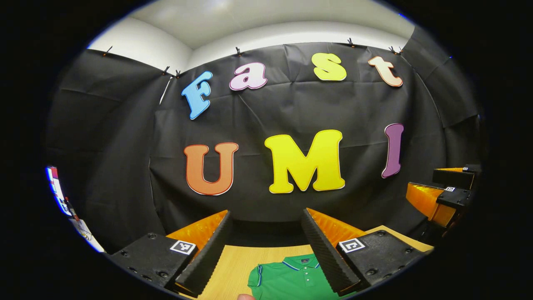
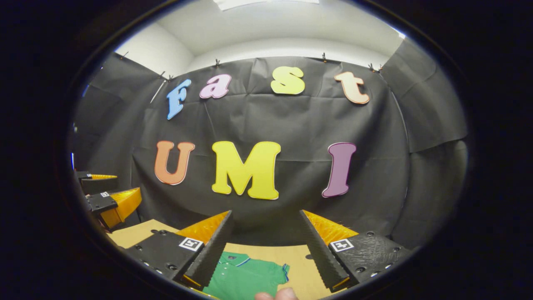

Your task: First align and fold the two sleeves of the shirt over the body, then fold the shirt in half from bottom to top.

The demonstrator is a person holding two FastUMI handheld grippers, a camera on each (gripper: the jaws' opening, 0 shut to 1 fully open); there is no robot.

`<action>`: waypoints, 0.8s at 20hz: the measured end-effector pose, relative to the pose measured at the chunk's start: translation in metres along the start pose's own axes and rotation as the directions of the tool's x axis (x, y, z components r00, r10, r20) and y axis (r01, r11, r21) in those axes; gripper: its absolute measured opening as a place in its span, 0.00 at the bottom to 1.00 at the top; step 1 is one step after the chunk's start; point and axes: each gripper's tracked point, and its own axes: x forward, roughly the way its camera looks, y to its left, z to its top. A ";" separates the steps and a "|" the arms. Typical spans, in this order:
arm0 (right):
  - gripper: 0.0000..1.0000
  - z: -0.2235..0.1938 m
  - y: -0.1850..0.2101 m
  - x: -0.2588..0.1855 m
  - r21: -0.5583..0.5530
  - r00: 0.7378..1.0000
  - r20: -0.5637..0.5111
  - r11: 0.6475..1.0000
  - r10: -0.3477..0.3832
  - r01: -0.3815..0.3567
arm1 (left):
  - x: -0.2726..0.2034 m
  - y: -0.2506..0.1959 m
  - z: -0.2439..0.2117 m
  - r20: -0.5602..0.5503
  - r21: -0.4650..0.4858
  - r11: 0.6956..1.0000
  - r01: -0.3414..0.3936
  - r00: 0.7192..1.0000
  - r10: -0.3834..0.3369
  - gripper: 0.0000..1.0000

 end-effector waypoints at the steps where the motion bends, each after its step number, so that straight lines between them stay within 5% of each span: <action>1: 0.96 -0.002 -0.002 0.000 -0.005 1.000 -0.006 1.000 -0.005 0.005 | 0.000 -0.001 -0.001 -0.003 -0.005 1.000 0.003 1.000 -0.003 1.00; 16: 0.96 -0.092 -0.046 0.005 -0.026 0.972 -0.227 0.998 -0.061 0.057 | 0.001 -0.013 -0.025 -0.051 -0.031 0.999 0.024 0.998 -0.025 1.00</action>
